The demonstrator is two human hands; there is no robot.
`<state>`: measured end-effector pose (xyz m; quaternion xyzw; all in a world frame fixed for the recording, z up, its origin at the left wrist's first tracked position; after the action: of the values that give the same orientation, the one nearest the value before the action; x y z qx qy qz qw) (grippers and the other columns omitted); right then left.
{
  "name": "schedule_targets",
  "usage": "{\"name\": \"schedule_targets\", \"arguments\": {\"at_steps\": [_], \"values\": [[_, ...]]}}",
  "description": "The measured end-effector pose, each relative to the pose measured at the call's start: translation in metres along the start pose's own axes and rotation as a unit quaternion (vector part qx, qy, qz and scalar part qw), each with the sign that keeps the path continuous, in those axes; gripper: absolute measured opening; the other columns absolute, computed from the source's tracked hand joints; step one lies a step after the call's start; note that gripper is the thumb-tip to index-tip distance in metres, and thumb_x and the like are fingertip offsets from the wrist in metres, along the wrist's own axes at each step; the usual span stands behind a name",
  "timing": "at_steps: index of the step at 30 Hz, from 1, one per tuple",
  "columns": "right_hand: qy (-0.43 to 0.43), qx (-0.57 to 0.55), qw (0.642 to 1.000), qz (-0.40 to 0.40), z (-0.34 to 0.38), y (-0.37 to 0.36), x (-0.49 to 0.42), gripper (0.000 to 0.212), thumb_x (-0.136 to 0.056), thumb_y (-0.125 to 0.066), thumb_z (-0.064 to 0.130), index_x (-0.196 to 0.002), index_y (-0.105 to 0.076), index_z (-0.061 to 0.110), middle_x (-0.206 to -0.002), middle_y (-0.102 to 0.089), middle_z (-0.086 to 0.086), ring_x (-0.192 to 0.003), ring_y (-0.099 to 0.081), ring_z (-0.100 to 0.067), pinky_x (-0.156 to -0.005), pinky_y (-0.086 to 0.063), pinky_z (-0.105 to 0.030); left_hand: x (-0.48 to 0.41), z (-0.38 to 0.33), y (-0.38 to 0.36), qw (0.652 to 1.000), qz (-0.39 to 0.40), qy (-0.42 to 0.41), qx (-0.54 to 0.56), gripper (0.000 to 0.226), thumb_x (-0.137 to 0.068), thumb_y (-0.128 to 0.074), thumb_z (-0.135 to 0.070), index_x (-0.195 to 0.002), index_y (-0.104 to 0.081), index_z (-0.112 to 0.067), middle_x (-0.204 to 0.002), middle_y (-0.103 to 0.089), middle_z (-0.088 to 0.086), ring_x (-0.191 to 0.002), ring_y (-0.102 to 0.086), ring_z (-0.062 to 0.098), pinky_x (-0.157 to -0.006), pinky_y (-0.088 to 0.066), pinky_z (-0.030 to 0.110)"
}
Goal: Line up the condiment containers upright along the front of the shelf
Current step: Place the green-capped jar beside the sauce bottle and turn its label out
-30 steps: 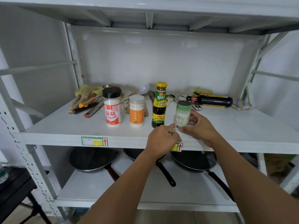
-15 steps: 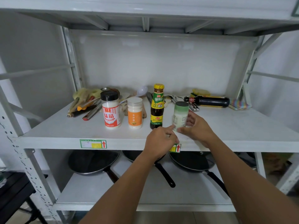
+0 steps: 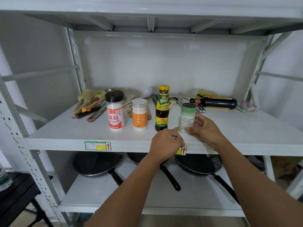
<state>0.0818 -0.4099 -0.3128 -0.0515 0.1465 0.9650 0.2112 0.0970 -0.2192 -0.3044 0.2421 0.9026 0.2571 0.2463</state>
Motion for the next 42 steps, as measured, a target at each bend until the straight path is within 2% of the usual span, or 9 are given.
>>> {"name": "schedule_targets", "arguments": {"at_steps": [6,11,13,19,21,25,28,33,42], "values": [[0.035,0.131,0.989,-0.052,0.016,-0.008,0.007,0.067,-0.067,-0.096,0.042,-0.124,-0.065,0.026,-0.113,-0.073,0.007,-0.102,-0.070,-0.012,-0.085,-0.057,-0.032,-0.001,-0.001,0.001,1.000,-0.004,-0.012,-0.012,0.025,-0.088,-0.059,-0.028,-0.077,-0.081,-0.027,-0.155,-0.049,-0.010,-0.120,-0.063,0.011,-0.083,-0.047,0.022],[0.012,0.092,0.996,0.014,0.011,-0.011,0.005,0.078,-0.073,-0.095,0.024,-0.142,-0.057,0.026,-0.128,-0.072,0.005,-0.119,-0.068,-0.015,-0.100,-0.056,-0.038,-0.002,0.001,0.002,1.000,-0.002,-0.005,-0.008,0.023,-0.090,-0.060,-0.024,-0.081,-0.081,-0.026,-0.155,-0.049,-0.009,-0.126,-0.060,0.012,-0.081,-0.042,0.016],[0.005,0.058,0.998,0.030,0.012,-0.010,0.009,0.074,-0.076,-0.092,0.014,-0.141,-0.058,0.022,-0.127,-0.074,0.003,-0.117,-0.072,-0.015,-0.099,-0.059,-0.037,-0.001,0.002,0.002,1.000,0.000,-0.006,-0.006,0.023,-0.091,-0.061,-0.024,-0.081,-0.081,-0.026,-0.155,-0.049,-0.011,-0.122,-0.062,0.011,-0.079,-0.041,0.014],[0.029,0.128,0.990,-0.060,0.019,-0.010,0.011,0.068,-0.068,-0.097,0.037,-0.125,-0.063,0.023,-0.110,-0.074,0.008,-0.098,-0.071,-0.011,-0.082,-0.057,-0.031,-0.001,0.000,0.004,1.000,-0.001,-0.012,-0.010,0.023,-0.092,-0.060,-0.025,-0.080,-0.080,-0.028,-0.155,-0.049,-0.012,-0.122,-0.063,0.010,-0.090,-0.048,0.023],[0.024,0.138,0.989,-0.054,0.018,-0.012,0.010,0.073,-0.068,-0.097,0.037,-0.130,-0.060,0.022,-0.113,-0.073,0.005,-0.102,-0.071,-0.014,-0.088,-0.059,-0.035,0.000,-0.001,0.004,1.000,-0.003,-0.015,-0.010,0.024,-0.092,-0.060,-0.025,-0.078,-0.079,-0.031,-0.155,-0.048,-0.011,-0.123,-0.062,0.010,-0.087,-0.047,0.021],[0.003,0.112,0.994,0.012,0.012,-0.011,0.009,0.090,-0.070,-0.096,0.018,-0.147,-0.052,0.026,-0.122,-0.073,0.003,-0.114,-0.071,-0.016,-0.101,-0.059,-0.046,0.001,0.000,0.003,1.000,-0.003,-0.014,-0.014,0.023,-0.091,-0.061,-0.025,-0.079,-0.079,-0.029,-0.155,-0.049,-0.011,-0.124,-0.060,0.010,-0.085,-0.045,0.019],[0.013,0.105,0.994,0.019,0.016,-0.011,0.013,0.081,-0.075,-0.092,0.009,-0.145,-0.056,0.024,-0.123,-0.074,0.003,-0.115,-0.071,-0.016,-0.102,-0.058,-0.042,0.000,0.000,0.005,1.000,-0.005,-0.013,-0.013,0.021,-0.090,-0.061,-0.024,-0.080,-0.080,-0.028,-0.155,-0.049,-0.011,-0.123,-0.061,0.009,-0.084,-0.045,0.018],[0.026,0.119,0.992,0.022,0.022,-0.016,0.015,0.073,-0.079,-0.090,0.012,-0.143,-0.058,0.025,-0.130,-0.072,0.003,-0.119,-0.067,-0.013,-0.108,-0.053,-0.042,0.000,0.001,0.004,1.000,-0.007,-0.004,-0.009,0.022,-0.090,-0.061,-0.021,-0.081,-0.080,-0.025,-0.155,-0.049,-0.009,-0.126,-0.060,0.012,-0.087,-0.045,0.018],[0.022,0.147,0.989,0.028,0.019,-0.018,0.010,0.073,-0.083,-0.086,0.013,-0.147,-0.054,0.025,-0.140,-0.068,0.003,-0.130,-0.062,-0.015,-0.114,-0.048,-0.048,-0.001,-0.002,0.004,1.000,-0.014,-0.010,-0.018,0.023,-0.092,-0.059,-0.021,-0.081,-0.080,-0.023,-0.155,-0.050,-0.007,-0.124,-0.062,0.016,-0.089,-0.050,0.022]]}}
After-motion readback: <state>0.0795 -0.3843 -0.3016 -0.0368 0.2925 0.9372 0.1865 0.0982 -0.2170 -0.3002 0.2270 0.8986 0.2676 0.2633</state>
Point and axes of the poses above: each hand's wrist, its own x-axis away from the middle knuckle, its own y-axis out of the back of the hand, z = x × y, the point moved 9 cm from there along -x, towards the middle knuckle
